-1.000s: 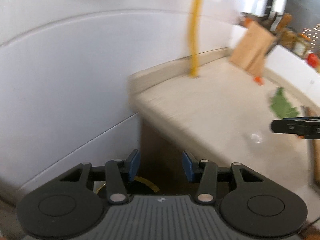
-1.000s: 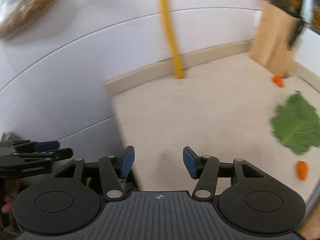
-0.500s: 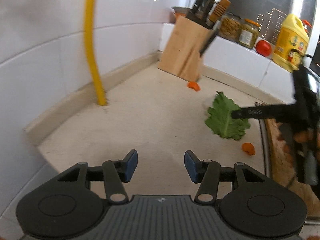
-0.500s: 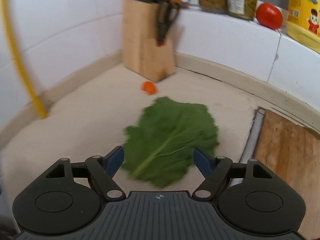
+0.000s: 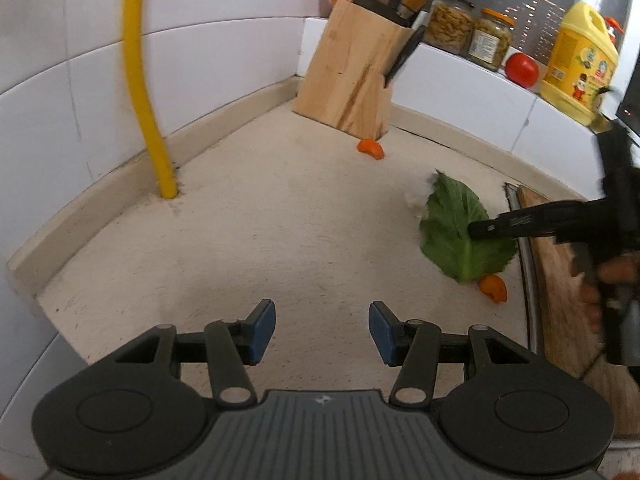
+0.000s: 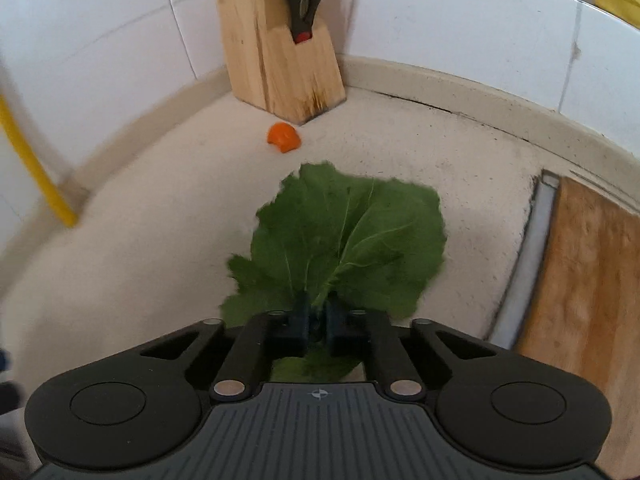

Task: Collect trash
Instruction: 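Close right tool on lettuce leaf while left tool closes on plastic bag, then carry plastic bag in left tool while right tool carries lettuce leaf to bin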

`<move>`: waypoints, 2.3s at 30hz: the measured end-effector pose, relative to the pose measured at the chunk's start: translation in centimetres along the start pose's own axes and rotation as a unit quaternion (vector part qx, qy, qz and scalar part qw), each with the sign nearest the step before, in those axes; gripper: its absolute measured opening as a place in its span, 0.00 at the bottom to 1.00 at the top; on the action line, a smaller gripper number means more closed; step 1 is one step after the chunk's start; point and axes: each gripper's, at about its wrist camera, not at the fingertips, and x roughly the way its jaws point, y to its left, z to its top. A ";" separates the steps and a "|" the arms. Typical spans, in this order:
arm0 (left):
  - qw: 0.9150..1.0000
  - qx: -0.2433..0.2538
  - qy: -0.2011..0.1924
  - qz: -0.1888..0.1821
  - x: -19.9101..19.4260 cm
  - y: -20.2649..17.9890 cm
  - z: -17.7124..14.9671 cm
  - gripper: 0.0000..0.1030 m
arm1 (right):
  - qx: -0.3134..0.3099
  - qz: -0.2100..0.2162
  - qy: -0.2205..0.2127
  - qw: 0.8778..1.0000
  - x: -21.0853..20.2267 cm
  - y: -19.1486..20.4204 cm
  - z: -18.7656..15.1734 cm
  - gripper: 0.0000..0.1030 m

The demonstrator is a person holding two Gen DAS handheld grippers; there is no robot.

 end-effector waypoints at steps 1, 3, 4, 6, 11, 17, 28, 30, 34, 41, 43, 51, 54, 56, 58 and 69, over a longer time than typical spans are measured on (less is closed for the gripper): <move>1.000 0.004 0.000 -0.003 0.0 -0.1 0.2 0.44 | 0.005 0.010 -0.005 1.000 -0.9 -0.2 -0.2 0.07; 1.000 0.011 -0.002 -0.009 0.2 -0.4 0.6 0.45 | 0.013 0.033 -0.019 0.999 -3.2 -0.5 -0.4 0.06; 1.000 0.015 -0.002 -0.012 0.3 -0.6 0.9 0.45 | 0.013 0.039 -0.027 0.999 -4.3 -0.5 -0.5 0.06; 1.000 0.022 -0.004 -0.017 0.6 -1.0 1.5 0.45 | 0.016 0.039 -0.042 0.998 -5.6 -0.8 -0.3 0.06; 0.998 0.052 -0.007 -0.035 2.0 -2.7 3.5 0.47 | 0.046 0.066 -0.086 0.993 -8.6 -2.0 0.7 0.06; 0.993 0.094 -0.005 -0.065 5.9 -7.1 6.9 0.49 | 0.035 0.007 -0.108 0.994 -8.4 -3.8 1.2 0.07; 0.985 0.154 0.030 -0.076 15.0 -12.6 10.5 0.53 | -0.005 -0.056 -0.074 0.996 -4.1 -4.5 -0.1 0.82; 0.985 0.155 0.035 -0.072 16.3 -12.8 10.6 0.54 | -0.012 -0.049 -0.071 0.996 -3.9 -4.4 -0.1 0.82; 0.985 0.158 0.054 -0.051 18.2 -13.1 10.3 0.40 | -0.020 -0.048 -0.058 0.997 -2.4 -4.0 0.0 0.75; 0.985 0.138 0.071 -0.070 15.6 -10.7 9.5 0.23 | 0.032 -0.010 -0.017 0.999 -0.4 -4.4 0.3 0.13; 0.987 0.124 0.067 -0.074 13.8 -9.1 9.1 0.23 | 0.041 0.013 -0.024 0.999 -1.4 -4.4 0.1 0.10; 0.992 0.112 0.049 -0.026 11.1 -5.8 8.1 0.35 | 0.023 0.009 -0.018 1.000 -0.9 -3.7 0.1 0.33; 0.994 0.094 0.047 -0.028 11.4 -5.5 8.0 0.44 | 0.013 -0.009 -0.016 1.000 -0.6 -3.5 -0.1 0.82; 0.995 0.090 0.043 -0.018 11.9 -5.7 7.9 0.50 | -0.006 -0.015 -0.024 1.000 -0.7 -3.1 -0.1 0.81; 0.994 0.102 0.038 -0.004 12.5 -6.2 7.6 0.52 | -0.021 -0.020 -0.022 0.999 -0.2 -2.6 0.0 0.81; 0.995 0.076 0.056 -0.009 13.2 -6.5 6.6 0.24 | -0.021 -0.024 -0.008 0.999 1.5 -2.3 0.4 0.14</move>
